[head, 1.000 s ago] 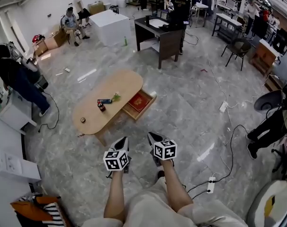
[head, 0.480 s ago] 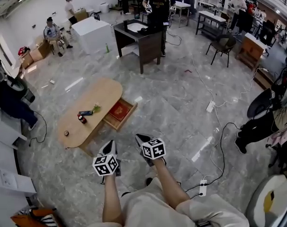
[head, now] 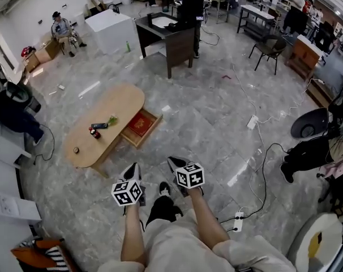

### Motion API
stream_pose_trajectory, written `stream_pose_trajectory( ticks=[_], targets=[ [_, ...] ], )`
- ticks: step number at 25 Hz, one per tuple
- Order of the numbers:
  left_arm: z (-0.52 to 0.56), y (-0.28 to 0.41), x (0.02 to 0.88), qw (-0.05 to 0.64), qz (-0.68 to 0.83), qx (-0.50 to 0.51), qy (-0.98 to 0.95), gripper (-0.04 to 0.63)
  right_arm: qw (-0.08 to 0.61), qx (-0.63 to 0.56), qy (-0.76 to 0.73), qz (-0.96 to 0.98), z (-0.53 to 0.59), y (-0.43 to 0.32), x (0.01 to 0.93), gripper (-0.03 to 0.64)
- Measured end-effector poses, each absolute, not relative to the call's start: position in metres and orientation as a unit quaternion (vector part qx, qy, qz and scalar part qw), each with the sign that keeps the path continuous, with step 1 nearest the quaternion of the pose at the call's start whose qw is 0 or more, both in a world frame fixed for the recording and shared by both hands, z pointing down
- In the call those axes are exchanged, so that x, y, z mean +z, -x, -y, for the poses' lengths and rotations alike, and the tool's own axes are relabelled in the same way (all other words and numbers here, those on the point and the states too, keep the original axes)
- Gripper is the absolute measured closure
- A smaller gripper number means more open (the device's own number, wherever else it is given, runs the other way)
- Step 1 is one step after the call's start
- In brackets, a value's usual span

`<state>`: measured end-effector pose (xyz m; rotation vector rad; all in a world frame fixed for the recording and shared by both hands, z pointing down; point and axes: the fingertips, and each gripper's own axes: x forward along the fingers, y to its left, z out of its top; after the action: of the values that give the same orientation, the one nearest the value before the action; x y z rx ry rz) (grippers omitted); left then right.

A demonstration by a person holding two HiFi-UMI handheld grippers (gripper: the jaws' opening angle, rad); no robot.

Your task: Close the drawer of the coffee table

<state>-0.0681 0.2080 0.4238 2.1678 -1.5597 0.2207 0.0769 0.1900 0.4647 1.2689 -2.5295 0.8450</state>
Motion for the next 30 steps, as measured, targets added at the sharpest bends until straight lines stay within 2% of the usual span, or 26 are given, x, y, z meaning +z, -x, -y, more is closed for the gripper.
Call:
stream_pose_trajectory(
  ticks=[3,8,12,15,20,23,27,30],
  targets=[
    [-0.195,0.052,0.428,0.237,0.554,0.083,-0.794,0.585,0.133,0.252,-0.438,0.852,-0.192,-0.092,0.470,0.600],
    [-0.166,0.025,0.422,0.225,0.530,0.098,-0.812,0.586,0.111,0.274,-0.445,0.846,-0.172,-0.111,0.470,0.601],
    [-0.148,0.021,0.422,0.244,0.521,0.085,-0.814,0.586,0.143,0.265,-0.461,0.835,-0.152,-0.121,0.478,0.601],
    [-0.137,0.025,0.436,0.260,0.527,0.084,-0.804,0.584,0.160,0.273,-0.456,0.832,-0.134,-0.116,0.491,0.601],
    [-0.103,0.042,0.472,0.258,0.549,0.148,-0.781,0.586,0.167,0.285,-0.432,0.839,-0.085,-0.099,0.503,0.601],
    [-0.076,0.056,0.468,0.269,0.574,0.122,-0.764,0.585,0.182,0.272,-0.417,0.848,-0.050,-0.090,0.495,0.600],
    [-0.029,0.082,0.460,0.264,0.606,0.104,-0.743,0.585,0.163,0.278,-0.404,0.856,0.003,-0.070,0.478,0.601],
    [0.000,0.094,0.463,0.281,0.624,0.079,-0.725,0.586,0.194,0.266,-0.376,0.866,0.026,-0.055,0.479,0.600]
  ],
)
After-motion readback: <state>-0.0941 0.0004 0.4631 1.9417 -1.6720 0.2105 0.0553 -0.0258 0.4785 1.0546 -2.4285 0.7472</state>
